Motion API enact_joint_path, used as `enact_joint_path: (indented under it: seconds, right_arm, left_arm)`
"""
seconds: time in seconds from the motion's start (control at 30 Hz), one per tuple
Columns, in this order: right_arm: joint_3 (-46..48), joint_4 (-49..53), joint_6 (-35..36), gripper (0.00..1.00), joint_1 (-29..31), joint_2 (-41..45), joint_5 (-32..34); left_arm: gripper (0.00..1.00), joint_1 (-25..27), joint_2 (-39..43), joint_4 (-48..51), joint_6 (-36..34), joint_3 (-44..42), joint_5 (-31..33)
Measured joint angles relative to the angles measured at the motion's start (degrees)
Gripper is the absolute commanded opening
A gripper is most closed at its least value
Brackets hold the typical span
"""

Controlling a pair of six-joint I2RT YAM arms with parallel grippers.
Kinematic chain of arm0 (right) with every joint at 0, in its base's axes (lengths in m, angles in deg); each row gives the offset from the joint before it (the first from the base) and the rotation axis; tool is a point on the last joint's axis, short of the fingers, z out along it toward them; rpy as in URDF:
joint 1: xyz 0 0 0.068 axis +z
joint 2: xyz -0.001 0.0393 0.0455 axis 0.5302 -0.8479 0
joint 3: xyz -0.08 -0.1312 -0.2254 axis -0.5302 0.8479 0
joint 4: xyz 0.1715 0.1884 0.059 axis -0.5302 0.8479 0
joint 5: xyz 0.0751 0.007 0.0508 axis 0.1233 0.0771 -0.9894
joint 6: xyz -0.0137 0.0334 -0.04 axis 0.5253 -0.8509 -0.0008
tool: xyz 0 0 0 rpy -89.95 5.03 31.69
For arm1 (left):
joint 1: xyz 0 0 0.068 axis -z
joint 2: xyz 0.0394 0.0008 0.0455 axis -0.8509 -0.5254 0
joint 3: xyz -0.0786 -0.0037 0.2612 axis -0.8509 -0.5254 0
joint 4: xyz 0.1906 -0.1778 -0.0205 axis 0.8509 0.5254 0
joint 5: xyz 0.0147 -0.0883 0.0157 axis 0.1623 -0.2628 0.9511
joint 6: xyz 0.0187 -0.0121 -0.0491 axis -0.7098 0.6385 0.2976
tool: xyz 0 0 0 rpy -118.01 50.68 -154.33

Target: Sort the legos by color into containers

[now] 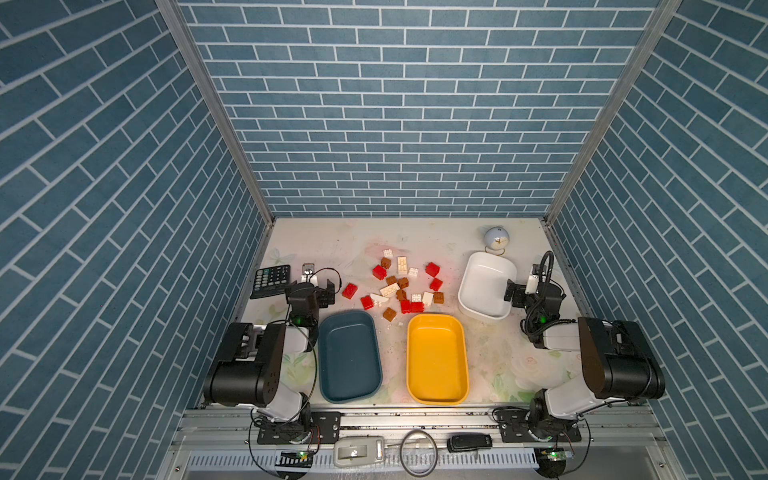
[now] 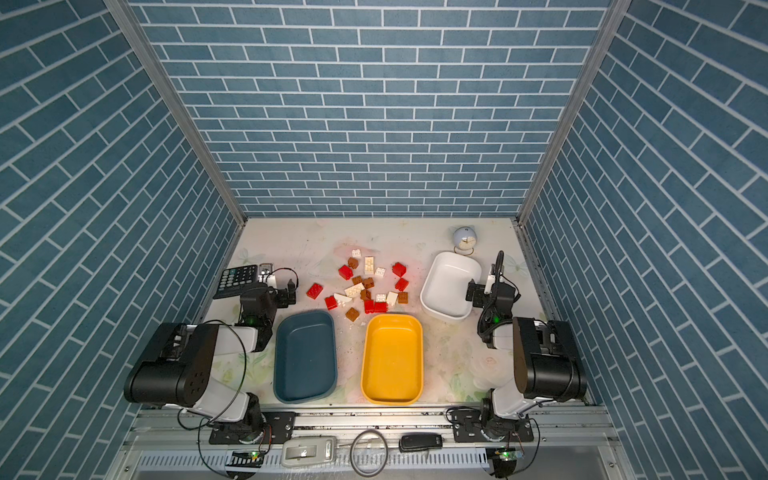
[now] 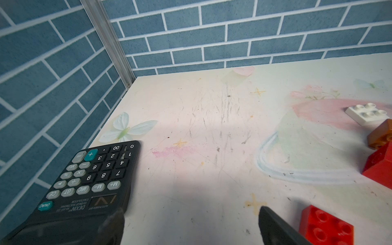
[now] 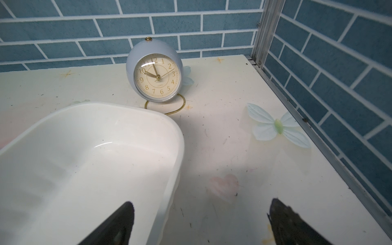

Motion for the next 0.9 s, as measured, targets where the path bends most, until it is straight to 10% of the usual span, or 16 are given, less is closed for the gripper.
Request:
enact_joint_path:
  seconds: [0.47, 0.9]
  right_arm:
    - [0.0, 0.0, 0.0, 0.99, -0.3, 0.2, -0.4]
    - [-2.6, 17.7, 0.3, 0.96, -0.4, 18.5, -7.4]
  left_arm:
    - [0.99, 0.0, 0.2, 0.6, 0.0, 0.1, -0.1]
    - [1.0, 0.8, 18.8, 32.0, 1.8, 16.2, -1.3]
